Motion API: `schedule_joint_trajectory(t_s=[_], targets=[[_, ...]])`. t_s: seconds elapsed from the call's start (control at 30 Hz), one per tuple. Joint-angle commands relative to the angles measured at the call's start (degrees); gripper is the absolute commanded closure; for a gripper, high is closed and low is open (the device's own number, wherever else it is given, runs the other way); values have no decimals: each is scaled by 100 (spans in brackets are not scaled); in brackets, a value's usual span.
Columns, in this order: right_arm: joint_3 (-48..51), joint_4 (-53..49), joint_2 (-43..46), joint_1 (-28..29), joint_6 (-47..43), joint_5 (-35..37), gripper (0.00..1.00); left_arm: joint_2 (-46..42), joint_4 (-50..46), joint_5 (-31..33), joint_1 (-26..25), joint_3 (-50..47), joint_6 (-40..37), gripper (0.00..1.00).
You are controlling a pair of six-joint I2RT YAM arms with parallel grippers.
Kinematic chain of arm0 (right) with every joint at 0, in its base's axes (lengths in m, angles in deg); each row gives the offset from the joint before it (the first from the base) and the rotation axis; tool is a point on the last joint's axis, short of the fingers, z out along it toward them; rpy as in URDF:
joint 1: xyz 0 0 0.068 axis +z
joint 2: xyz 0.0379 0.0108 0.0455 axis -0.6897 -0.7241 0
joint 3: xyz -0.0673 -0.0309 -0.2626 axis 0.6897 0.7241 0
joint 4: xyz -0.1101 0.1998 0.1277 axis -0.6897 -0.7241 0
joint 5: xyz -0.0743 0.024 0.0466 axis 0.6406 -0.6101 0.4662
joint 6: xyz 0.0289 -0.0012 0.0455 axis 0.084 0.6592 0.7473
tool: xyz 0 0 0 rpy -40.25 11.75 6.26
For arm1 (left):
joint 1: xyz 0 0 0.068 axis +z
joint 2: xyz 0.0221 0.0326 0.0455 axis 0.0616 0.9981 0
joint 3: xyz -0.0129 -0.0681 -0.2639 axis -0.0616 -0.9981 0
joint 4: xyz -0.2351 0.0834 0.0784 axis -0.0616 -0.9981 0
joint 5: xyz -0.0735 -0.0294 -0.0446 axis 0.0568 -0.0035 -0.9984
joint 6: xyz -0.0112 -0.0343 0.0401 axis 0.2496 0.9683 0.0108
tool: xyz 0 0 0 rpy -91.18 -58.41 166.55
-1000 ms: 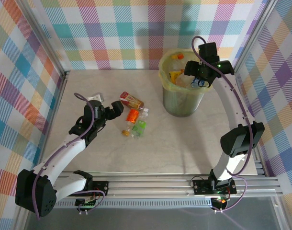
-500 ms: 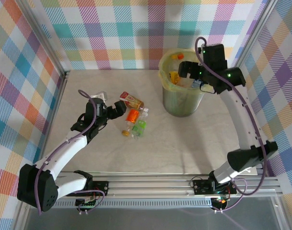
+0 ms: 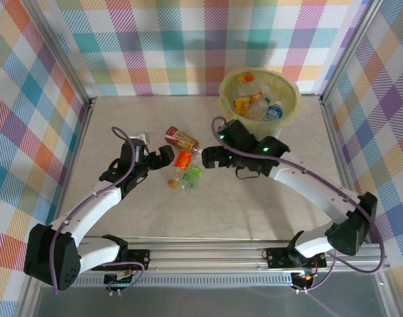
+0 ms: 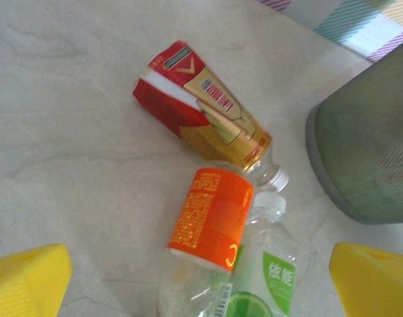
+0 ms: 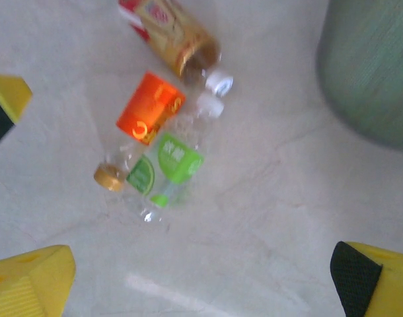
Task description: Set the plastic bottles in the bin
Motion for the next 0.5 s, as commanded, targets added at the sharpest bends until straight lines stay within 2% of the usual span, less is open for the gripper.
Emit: schedule_joint_trajectory(t_s=[0.0, 0.13, 0.47], targets=[[232, 428, -309, 127, 688, 21, 0, 73, 117, 143, 92, -162, 74, 0], [358, 879, -810, 153, 830, -392, 0, 94, 227, 241, 86, -265, 139, 0], [-330, 1160, -2367, 180, 1009, -670, 0, 87, 291, 484, 94, -380, 216, 0]])
